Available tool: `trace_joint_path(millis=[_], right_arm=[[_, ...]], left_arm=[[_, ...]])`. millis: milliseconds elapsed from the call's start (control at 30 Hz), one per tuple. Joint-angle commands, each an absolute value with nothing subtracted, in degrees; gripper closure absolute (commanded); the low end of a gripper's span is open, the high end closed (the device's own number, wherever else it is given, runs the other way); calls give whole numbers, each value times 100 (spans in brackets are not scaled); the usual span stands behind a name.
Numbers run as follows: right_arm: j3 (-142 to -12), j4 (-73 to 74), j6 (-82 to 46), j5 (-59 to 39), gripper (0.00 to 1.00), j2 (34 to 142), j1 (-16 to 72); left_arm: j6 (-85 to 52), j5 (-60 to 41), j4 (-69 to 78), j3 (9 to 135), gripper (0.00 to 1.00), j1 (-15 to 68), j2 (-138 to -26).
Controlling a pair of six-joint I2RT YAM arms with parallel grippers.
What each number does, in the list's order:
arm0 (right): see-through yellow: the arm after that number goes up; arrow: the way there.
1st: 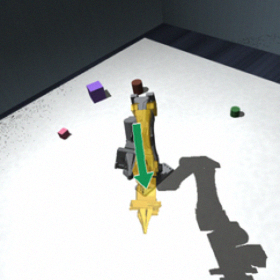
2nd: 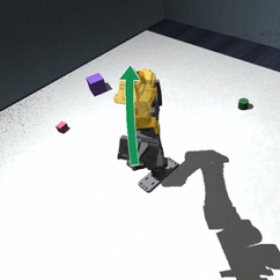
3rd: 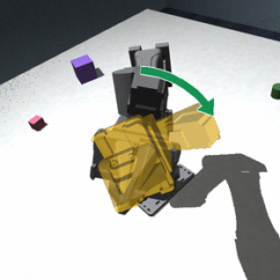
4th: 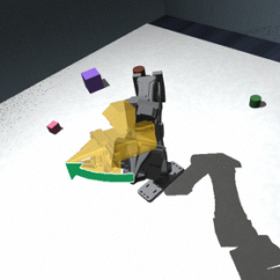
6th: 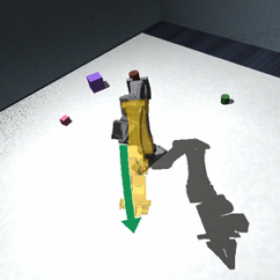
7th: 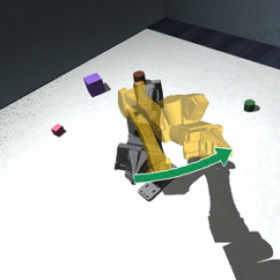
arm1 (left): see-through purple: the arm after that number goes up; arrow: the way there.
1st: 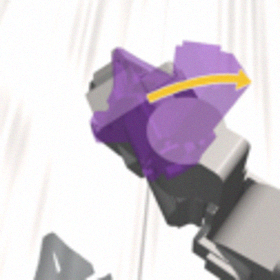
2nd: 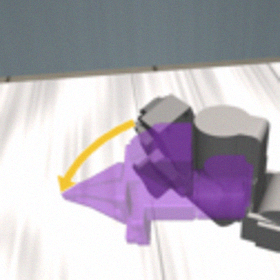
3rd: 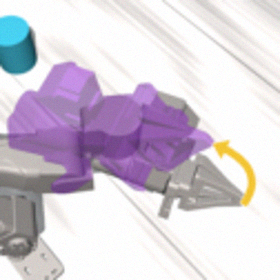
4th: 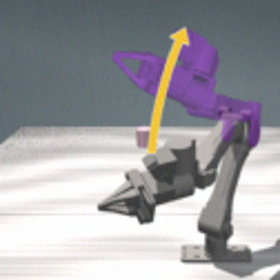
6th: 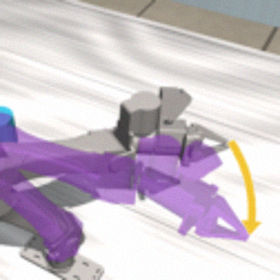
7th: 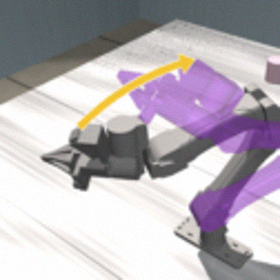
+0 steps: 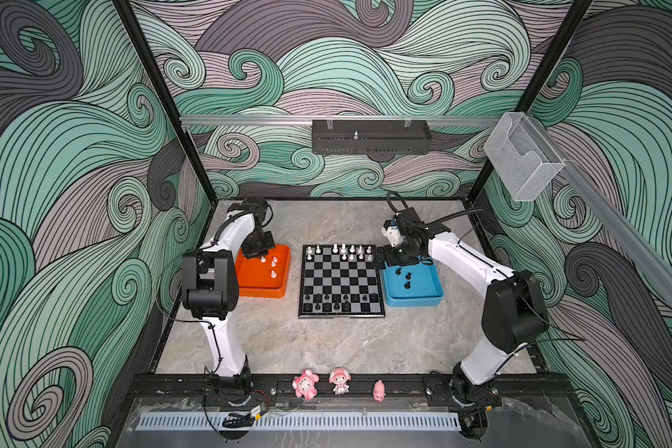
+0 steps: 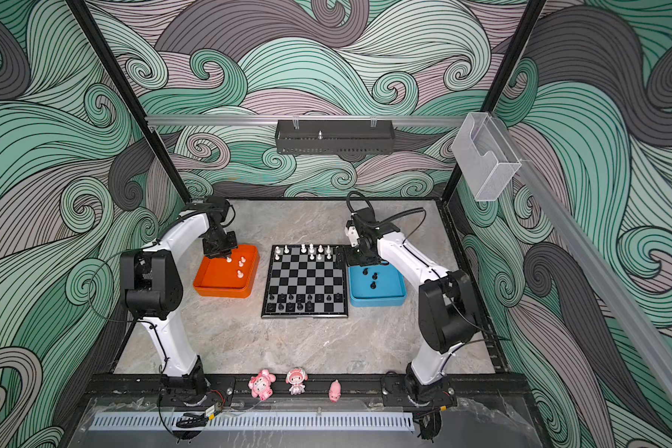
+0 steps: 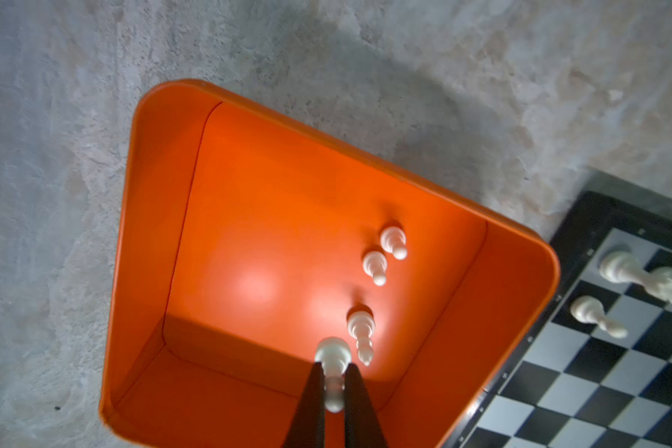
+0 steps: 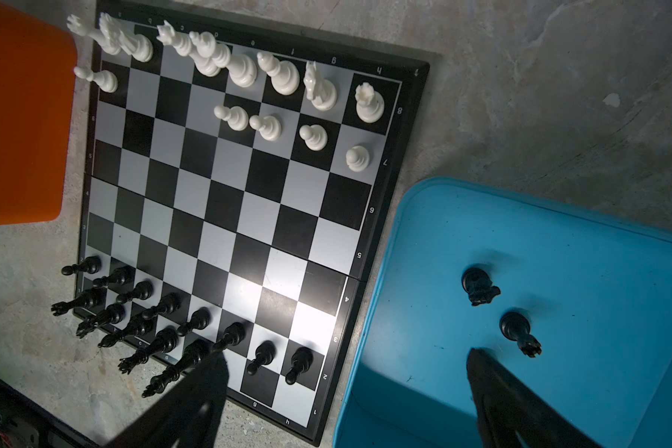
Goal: Set up the chess pieces on the board
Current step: 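Lift the white pawn out of the orange tray with the left gripper, then carry the white pawn with the left gripper over the board's farthest rows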
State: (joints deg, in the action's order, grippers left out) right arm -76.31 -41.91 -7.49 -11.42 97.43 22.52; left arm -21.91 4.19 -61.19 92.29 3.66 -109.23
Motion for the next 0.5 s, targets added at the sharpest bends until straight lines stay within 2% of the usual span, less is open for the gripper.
trace_joint_path(millis=[0,200,467], right_arm=[[-7576,-4177,-730,-1190,4,9554,2224],[-7538,-4168,-725,-1188,4,9509,2198],[-7423,-4162,-721,-1178,4,9348,2035]], left_arm=[[-2092,522,-6582,9580,90,639,-10727],[-2158,267,-6536,10141,90,1245,-10953],[-2252,101,-6601,11158,90,1981,-11834]])
